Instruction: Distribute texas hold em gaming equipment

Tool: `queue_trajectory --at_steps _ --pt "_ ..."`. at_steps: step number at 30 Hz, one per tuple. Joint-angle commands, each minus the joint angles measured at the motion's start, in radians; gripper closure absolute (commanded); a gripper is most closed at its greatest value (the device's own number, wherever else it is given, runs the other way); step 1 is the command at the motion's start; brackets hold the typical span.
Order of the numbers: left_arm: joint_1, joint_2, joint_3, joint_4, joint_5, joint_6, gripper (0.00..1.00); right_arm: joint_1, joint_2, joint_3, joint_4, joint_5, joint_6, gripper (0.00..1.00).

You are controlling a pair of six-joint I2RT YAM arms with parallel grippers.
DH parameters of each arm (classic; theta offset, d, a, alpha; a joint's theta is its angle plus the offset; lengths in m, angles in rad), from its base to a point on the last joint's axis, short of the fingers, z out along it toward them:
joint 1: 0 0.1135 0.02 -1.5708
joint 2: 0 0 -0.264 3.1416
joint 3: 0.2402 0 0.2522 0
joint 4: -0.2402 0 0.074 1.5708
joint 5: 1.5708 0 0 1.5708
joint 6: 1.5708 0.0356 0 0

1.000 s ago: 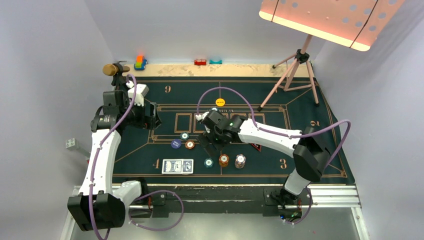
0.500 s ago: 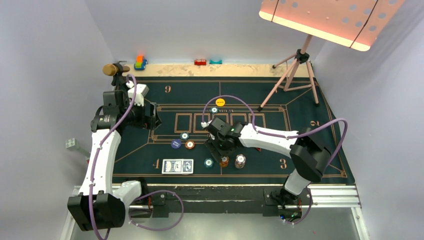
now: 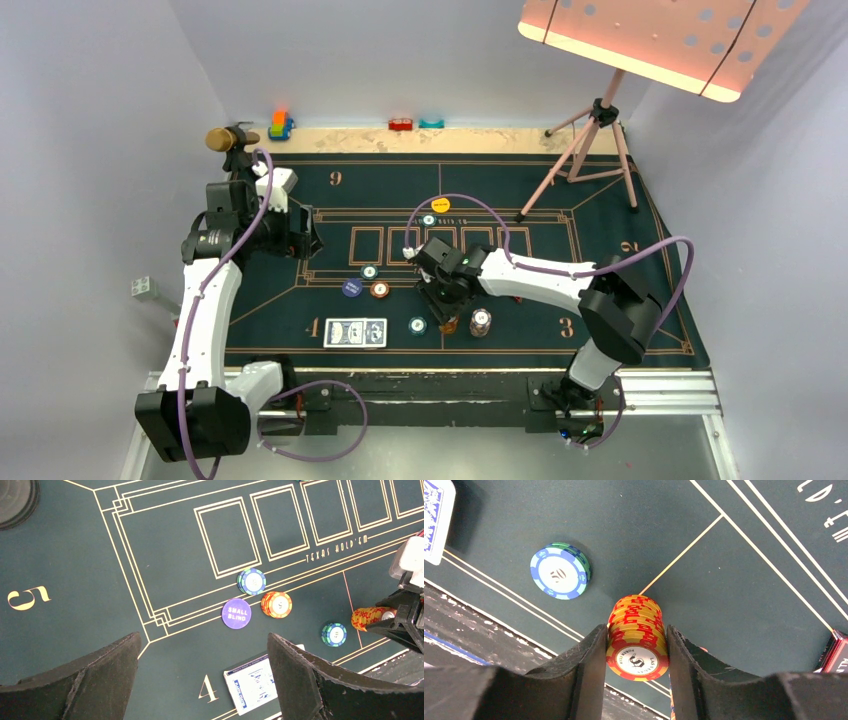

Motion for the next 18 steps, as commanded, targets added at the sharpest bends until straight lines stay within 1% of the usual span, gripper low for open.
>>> queue_trajectory --at_steps 1,4,7,13,16,18 --pt "0.01 -0.015 0.004 0.015 0.003 0.002 0.0 0.002 -0.02 0.003 0.017 -0.007 -0.003 0.61" --pt "0.008 -0.015 0.004 0.015 0.003 0.003 0.0 0.002 -0.018 0.007 0.008 -0.029 -0.001 0.71" --pt "0.009 -0.015 0.004 0.015 0.003 0.003 0.0 0.002 -0.024 0.03 -0.014 -0.029 -0.003 0.77" --pt "0.009 -0.016 0.004 0.016 0.004 0.003 0.0 -0.004 -0.045 0.13 -0.072 0.001 0.001 0.79" --pt "0.009 -0.016 0.004 0.018 0.006 0.001 0.0 -0.037 -0.041 0.184 -0.091 0.004 0.01 0.79" --pt "0.01 -0.015 0.004 0.016 0.005 0.002 0.0 -0.071 -0.027 0.215 -0.098 0.013 0.015 0.81"
